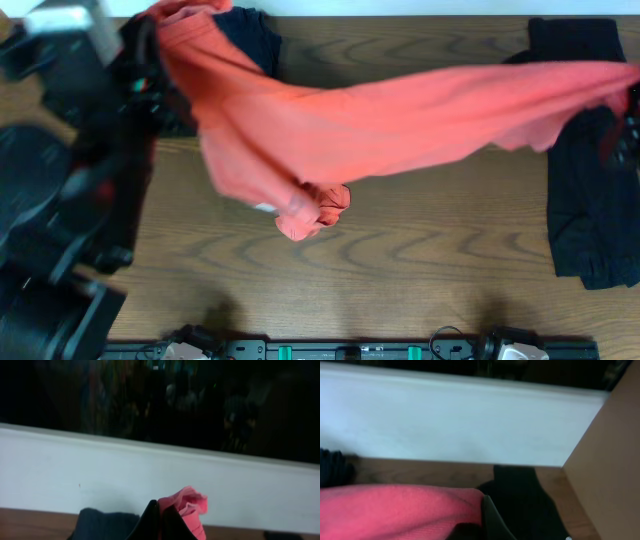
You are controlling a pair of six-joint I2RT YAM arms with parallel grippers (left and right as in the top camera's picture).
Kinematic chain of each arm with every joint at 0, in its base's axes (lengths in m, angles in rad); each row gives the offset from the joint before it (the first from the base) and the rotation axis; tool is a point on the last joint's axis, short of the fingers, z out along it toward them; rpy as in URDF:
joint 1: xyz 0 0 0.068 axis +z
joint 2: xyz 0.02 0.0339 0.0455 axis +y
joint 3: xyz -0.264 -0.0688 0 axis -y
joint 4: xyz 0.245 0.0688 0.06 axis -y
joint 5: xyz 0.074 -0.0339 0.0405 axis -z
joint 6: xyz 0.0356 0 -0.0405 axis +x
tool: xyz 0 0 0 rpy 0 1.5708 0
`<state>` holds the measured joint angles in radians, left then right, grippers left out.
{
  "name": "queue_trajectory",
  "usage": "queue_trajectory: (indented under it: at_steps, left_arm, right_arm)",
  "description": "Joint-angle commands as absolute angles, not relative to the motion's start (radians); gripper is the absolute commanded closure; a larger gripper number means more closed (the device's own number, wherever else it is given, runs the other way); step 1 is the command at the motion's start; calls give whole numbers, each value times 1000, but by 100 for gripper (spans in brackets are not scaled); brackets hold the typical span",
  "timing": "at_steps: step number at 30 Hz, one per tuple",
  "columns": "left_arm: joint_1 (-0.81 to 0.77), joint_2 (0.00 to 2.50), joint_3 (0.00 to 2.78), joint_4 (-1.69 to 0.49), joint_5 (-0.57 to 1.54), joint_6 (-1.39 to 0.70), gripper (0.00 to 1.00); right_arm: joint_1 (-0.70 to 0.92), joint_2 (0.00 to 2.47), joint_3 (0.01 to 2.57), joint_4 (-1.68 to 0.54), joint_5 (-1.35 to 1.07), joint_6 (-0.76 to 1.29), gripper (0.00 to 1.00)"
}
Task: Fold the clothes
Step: 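Lift and stretch the t-shirt between both grippers, then lay it flat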
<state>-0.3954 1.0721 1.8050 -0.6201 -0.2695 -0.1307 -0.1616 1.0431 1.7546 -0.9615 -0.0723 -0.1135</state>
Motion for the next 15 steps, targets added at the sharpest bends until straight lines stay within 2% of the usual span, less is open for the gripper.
queue_trajectory:
  at_steps: [1, 9, 15]
  left_arm:
    - [-394, 1010, 1812, -613, -289, -133, 94]
    - [-394, 898, 1812, -622, -290, -131, 94]
    - [-394, 959, 1811, -664, -290, -131, 94]
  right_arm:
    - [-163, 987, 1781, -967, -48, -121, 99]
    - [-163, 907, 1807, -1003, -41, -121, 99]
    - [-163, 949, 1806, -1018, -22, -121, 99]
